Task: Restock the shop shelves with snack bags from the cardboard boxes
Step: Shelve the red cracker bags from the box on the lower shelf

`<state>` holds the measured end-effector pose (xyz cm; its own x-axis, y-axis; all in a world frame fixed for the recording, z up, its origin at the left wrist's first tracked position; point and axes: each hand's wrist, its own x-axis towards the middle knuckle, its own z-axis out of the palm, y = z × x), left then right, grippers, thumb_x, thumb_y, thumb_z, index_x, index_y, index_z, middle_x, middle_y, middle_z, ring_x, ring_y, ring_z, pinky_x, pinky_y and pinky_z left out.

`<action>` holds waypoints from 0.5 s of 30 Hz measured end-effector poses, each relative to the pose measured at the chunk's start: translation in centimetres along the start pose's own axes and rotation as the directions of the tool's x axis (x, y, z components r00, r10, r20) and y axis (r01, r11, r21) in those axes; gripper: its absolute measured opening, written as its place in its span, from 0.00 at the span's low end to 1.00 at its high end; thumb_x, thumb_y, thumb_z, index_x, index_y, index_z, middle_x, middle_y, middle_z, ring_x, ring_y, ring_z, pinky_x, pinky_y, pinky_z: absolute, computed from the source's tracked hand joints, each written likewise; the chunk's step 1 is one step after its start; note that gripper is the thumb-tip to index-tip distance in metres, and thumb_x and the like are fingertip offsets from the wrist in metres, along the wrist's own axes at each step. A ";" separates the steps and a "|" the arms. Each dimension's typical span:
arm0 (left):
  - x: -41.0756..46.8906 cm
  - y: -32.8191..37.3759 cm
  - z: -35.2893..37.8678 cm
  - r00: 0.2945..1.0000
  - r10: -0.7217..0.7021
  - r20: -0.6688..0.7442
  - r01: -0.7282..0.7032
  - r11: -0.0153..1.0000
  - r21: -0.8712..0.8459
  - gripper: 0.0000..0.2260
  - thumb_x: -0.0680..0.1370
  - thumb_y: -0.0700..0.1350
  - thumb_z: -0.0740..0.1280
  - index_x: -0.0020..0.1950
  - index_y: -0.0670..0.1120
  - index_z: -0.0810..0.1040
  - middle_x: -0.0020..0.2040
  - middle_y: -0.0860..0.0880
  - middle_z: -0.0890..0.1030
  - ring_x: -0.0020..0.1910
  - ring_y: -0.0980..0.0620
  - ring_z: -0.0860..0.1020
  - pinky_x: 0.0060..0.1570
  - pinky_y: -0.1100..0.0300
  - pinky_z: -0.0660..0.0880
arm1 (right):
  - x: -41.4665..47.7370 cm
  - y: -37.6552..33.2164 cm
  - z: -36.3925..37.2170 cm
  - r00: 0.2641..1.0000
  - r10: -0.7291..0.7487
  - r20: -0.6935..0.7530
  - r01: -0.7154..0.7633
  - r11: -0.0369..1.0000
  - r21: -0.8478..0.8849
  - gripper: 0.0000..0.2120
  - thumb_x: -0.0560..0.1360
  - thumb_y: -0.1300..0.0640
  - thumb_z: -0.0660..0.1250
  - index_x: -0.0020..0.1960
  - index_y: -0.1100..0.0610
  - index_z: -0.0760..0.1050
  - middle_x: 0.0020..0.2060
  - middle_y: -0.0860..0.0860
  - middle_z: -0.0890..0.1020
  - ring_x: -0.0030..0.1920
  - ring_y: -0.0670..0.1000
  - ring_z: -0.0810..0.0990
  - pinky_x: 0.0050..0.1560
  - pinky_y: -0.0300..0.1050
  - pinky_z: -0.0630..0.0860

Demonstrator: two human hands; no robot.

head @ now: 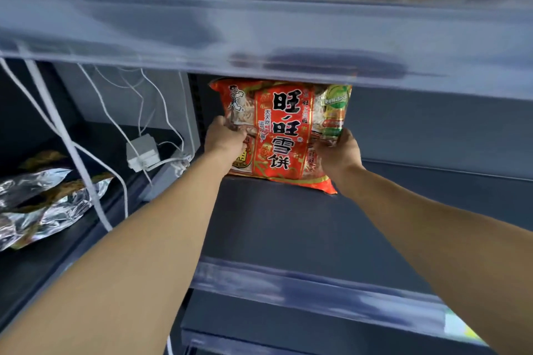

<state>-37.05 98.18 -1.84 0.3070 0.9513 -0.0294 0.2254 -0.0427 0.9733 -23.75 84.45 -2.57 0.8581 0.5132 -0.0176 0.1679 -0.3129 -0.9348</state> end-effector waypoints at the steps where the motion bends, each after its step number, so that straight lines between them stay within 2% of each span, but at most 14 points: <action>1: 0.0 0.0 0.0 1.000 0.000 0.012 0.000 1.000 0.012 0.08 0.78 0.37 0.65 0.54 0.47 0.70 0.49 0.47 0.77 0.36 0.53 0.78 0.46 0.55 0.80 | 0.0 0.1 0.1 1.000 0.003 0.006 -0.003 1.000 0.003 0.13 0.76 0.60 0.64 0.60 0.54 0.71 0.47 0.50 0.79 0.46 0.53 0.78 0.44 0.44 0.74; 4: 0.2 -0.1 0.2 0.999 0.000 0.039 -0.002 0.999 0.048 0.12 0.77 0.36 0.65 0.58 0.46 0.71 0.50 0.47 0.78 0.46 0.47 0.80 0.55 0.47 0.79 | 0.0 0.6 0.3 1.000 -0.003 0.016 0.003 1.000 0.013 0.14 0.76 0.60 0.64 0.60 0.52 0.70 0.45 0.46 0.78 0.46 0.51 0.78 0.48 0.44 0.75; 6: 0.2 -0.2 0.3 0.999 -0.003 0.052 0.000 0.999 0.051 0.14 0.77 0.35 0.65 0.61 0.45 0.71 0.51 0.47 0.78 0.49 0.46 0.80 0.56 0.47 0.79 | 0.1 0.5 0.4 1.000 -0.008 0.016 0.007 1.000 0.023 0.14 0.76 0.61 0.65 0.61 0.52 0.71 0.45 0.45 0.78 0.48 0.51 0.78 0.50 0.45 0.75; 9: 0.0 -0.2 0.2 0.998 -0.010 0.066 0.006 0.999 0.049 0.15 0.76 0.34 0.65 0.59 0.47 0.69 0.51 0.46 0.78 0.53 0.45 0.80 0.57 0.48 0.78 | 0.0 0.4 0.4 1.000 -0.005 0.011 0.005 1.000 0.029 0.15 0.76 0.62 0.64 0.61 0.51 0.71 0.46 0.45 0.78 0.48 0.50 0.79 0.50 0.44 0.75; 12: -0.2 -0.4 -0.1 0.998 -0.003 0.066 0.001 0.999 0.034 0.15 0.76 0.32 0.64 0.58 0.47 0.69 0.50 0.46 0.78 0.53 0.44 0.79 0.58 0.48 0.77 | -0.4 0.1 0.4 1.000 -0.004 -0.002 0.004 1.000 0.027 0.17 0.76 0.64 0.62 0.62 0.49 0.72 0.44 0.43 0.79 0.42 0.47 0.78 0.42 0.40 0.74; 15: -0.3 -0.5 -0.4 0.993 -0.014 0.120 0.008 0.999 0.048 0.25 0.75 0.32 0.66 0.71 0.45 0.64 0.51 0.47 0.77 0.53 0.49 0.77 0.61 0.50 0.75 | -0.6 -0.1 0.1 0.999 -0.017 0.038 0.017 1.000 -0.013 0.19 0.76 0.65 0.59 0.62 0.46 0.71 0.44 0.41 0.79 0.34 0.43 0.74 0.28 0.34 0.70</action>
<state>-37.58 98.03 -2.20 0.4129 0.9081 -0.0703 0.2720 -0.0493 0.9610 -24.35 84.26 -2.51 0.8360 0.5485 -0.0155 0.1888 -0.3141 -0.9304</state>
